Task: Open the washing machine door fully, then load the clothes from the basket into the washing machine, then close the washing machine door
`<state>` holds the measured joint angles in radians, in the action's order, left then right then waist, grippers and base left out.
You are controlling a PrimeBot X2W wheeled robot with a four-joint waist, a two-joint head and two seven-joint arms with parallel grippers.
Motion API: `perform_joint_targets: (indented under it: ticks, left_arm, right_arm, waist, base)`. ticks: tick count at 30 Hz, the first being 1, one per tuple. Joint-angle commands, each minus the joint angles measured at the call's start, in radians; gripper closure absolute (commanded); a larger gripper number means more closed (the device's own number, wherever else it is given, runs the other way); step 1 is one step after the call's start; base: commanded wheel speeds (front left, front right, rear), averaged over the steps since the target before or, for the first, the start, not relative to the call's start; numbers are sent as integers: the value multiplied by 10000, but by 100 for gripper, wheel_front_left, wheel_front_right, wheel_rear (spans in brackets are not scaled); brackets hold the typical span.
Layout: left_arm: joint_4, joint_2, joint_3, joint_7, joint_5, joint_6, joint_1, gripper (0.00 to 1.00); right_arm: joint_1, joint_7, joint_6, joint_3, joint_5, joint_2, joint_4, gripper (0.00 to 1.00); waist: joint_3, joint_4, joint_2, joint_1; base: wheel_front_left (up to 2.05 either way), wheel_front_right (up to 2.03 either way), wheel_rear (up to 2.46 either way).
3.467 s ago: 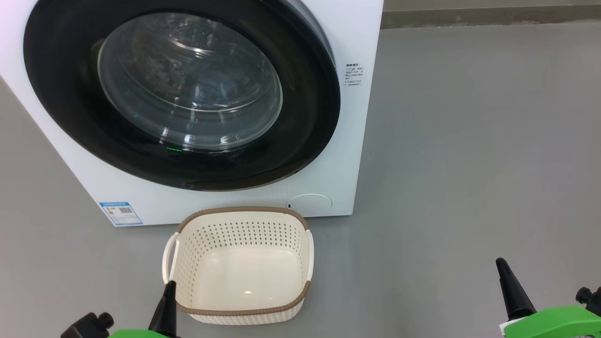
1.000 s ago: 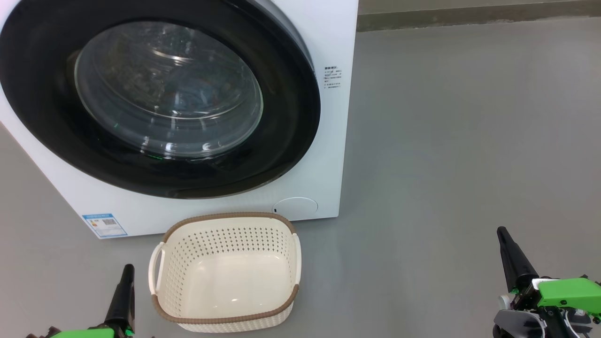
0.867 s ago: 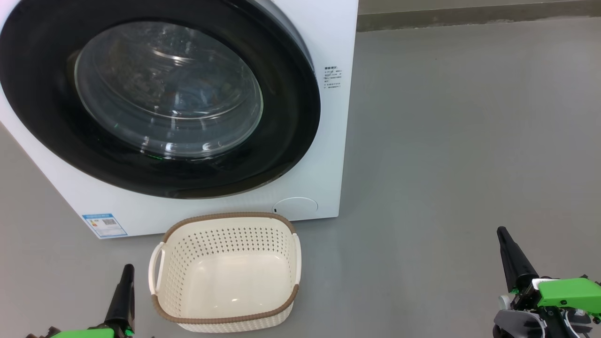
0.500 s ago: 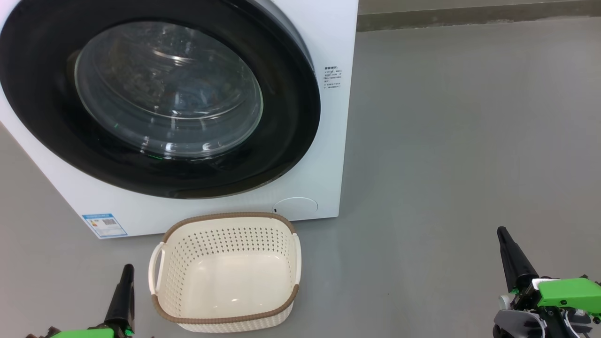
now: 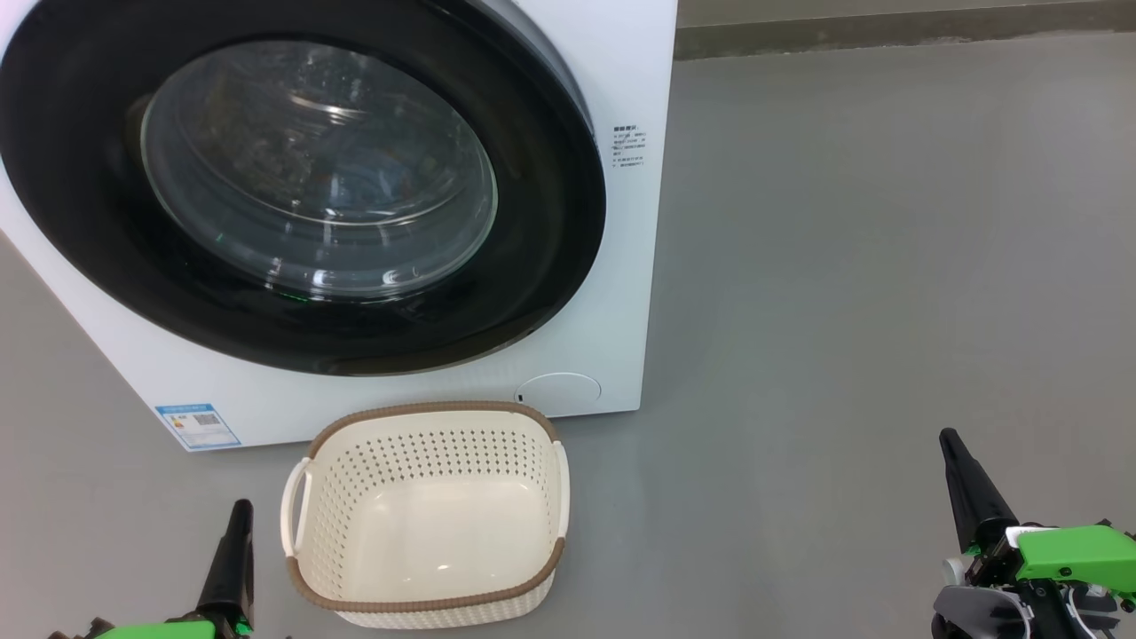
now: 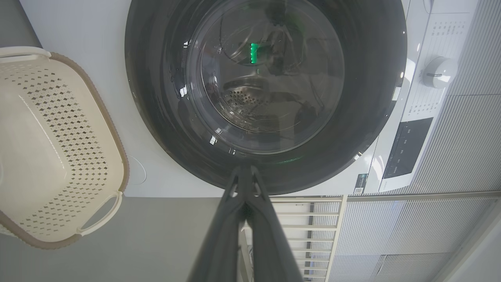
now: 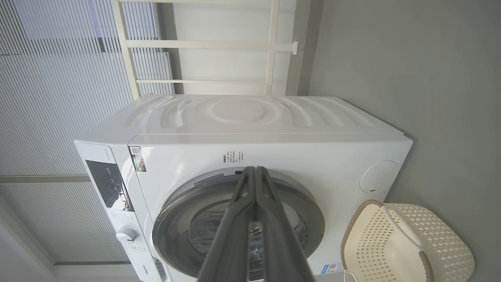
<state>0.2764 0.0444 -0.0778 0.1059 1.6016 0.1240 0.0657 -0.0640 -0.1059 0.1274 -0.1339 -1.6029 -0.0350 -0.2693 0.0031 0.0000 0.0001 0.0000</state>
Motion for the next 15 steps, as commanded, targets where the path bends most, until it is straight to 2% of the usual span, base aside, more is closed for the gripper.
perform_joint_targets:
  ticks: [1,15]
  left_arm:
    - [-312,81,-339,55,87,67,421,100]
    - [-312,76,-346,61,82,67,422,100]
  right_arm:
    - [-439,-72,33,202,-57,-152,246,100]
    - [-439,-72,33,202,-58,-152,246,100]
  waist:
    - [0,0,-1,0]
    - [0,0,-1,0]
  base:
    - [0,0,0]
    - [0,0,0]
